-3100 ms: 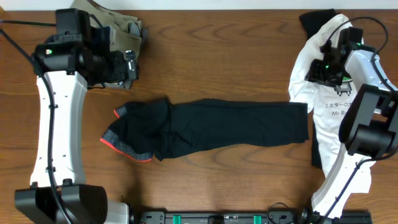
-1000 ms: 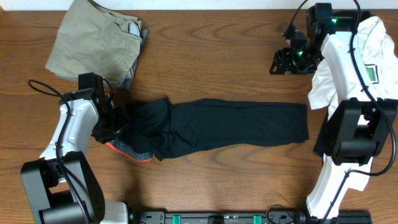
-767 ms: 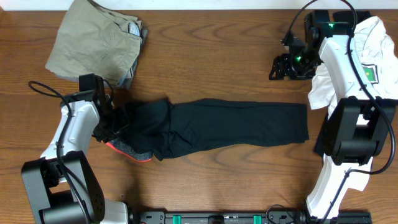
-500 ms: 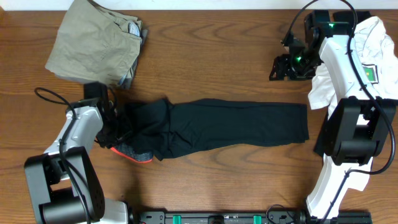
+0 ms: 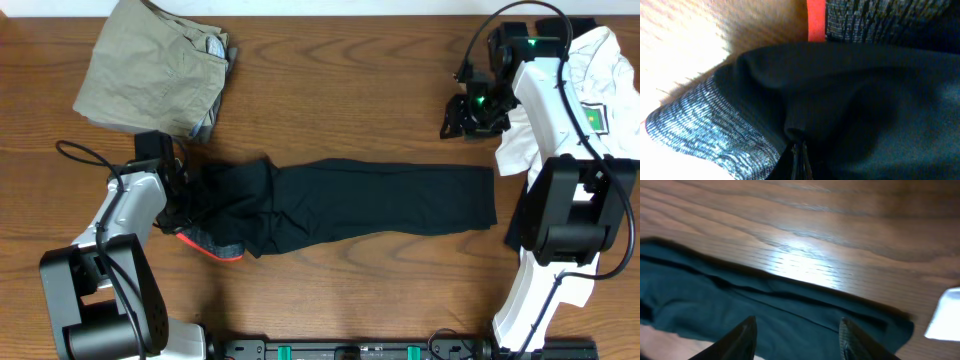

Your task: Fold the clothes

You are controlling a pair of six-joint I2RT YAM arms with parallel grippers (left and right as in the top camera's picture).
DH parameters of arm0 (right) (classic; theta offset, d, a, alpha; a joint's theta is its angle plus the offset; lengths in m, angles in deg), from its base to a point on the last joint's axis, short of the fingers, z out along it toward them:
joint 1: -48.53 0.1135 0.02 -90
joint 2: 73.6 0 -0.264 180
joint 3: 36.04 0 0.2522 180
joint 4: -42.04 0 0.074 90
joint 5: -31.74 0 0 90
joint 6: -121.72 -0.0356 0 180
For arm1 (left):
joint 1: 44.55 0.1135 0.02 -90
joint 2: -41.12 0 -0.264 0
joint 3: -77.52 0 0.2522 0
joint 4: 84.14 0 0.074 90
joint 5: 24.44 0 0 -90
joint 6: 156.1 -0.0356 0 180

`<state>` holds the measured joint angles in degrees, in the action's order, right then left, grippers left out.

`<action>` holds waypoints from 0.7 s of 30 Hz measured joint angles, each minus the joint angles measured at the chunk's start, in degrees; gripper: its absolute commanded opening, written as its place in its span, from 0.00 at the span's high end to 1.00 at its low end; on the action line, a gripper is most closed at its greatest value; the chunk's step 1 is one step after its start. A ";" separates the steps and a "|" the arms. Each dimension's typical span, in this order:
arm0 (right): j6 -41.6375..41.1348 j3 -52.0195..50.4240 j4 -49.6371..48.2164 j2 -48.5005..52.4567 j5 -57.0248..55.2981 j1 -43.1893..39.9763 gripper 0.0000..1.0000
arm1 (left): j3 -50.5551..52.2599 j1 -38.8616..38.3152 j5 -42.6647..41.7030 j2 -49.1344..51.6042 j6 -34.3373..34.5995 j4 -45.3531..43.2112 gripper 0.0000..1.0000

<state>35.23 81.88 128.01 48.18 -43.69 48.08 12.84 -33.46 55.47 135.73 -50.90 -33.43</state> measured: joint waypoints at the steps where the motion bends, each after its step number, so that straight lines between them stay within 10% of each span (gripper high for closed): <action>1: -0.22 -0.83 -0.37 0.00 -0.92 0.00 0.55 | -0.22 0.00 0.00 0.00 0.00 -0.20 0.94; 21: -14.05 -13.62 -11.30 0.00 -14.40 -0.11 0.56 | -0.57 2.25 0.00 0.00 0.00 -4.44 0.94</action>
<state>21.17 68.26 116.71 48.18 -58.09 47.97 12.27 -31.21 55.47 135.73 -50.90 -37.87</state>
